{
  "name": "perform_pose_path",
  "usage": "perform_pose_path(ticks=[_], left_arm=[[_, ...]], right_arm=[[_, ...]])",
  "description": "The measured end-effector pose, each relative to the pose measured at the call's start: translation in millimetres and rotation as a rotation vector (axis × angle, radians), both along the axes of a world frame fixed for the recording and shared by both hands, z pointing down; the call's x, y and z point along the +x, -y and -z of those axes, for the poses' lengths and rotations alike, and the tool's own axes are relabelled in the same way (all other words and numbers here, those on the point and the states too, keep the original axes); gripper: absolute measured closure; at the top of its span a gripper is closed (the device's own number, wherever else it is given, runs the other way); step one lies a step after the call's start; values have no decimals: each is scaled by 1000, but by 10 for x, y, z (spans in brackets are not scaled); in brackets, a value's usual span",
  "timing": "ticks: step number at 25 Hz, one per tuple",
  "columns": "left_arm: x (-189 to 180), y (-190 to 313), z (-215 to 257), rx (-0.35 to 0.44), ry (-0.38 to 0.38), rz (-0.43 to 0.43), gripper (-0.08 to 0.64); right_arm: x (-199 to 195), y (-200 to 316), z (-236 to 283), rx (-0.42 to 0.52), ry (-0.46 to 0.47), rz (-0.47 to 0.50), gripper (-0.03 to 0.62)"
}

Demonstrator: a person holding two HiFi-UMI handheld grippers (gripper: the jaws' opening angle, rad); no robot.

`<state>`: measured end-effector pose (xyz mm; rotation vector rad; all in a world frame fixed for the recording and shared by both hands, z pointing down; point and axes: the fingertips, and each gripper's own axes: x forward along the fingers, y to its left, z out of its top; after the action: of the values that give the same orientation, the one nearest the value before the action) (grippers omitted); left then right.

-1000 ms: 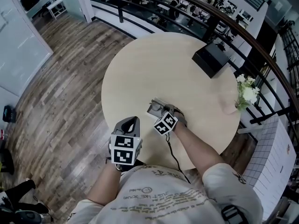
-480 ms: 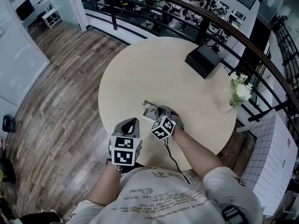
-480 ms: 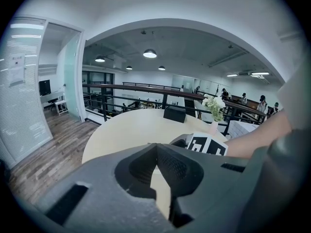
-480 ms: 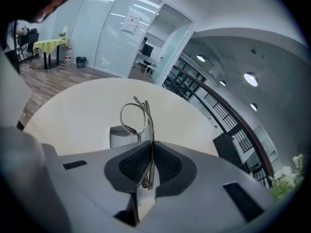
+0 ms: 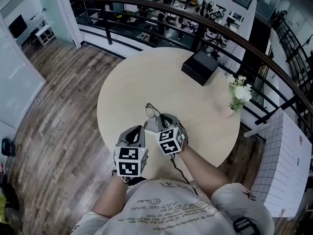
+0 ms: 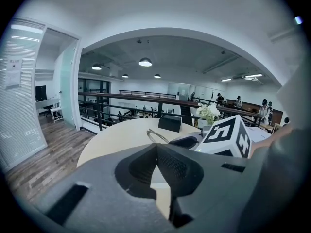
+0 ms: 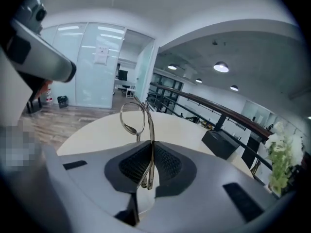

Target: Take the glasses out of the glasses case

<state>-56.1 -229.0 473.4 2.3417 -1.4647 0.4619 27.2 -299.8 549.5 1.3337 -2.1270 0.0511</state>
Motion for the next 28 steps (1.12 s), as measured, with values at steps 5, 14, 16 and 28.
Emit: perform_pose_path(ticks=[5, 14, 16, 28], left_arm=[[108, 87, 144, 37, -37, -19, 548], [470, 134, 319, 89, -52, -109, 548], [525, 129, 339, 95, -56, -123, 548], [730, 161, 446, 123, -78, -185, 548]], right_arm=[[109, -82, 596, 115, 147, -71, 560], [769, -481, 1325, 276, 397, -232, 560], [886, -568, 1441, 313, 419, -253, 560], [1062, -639, 1559, 362, 470, -331, 560]])
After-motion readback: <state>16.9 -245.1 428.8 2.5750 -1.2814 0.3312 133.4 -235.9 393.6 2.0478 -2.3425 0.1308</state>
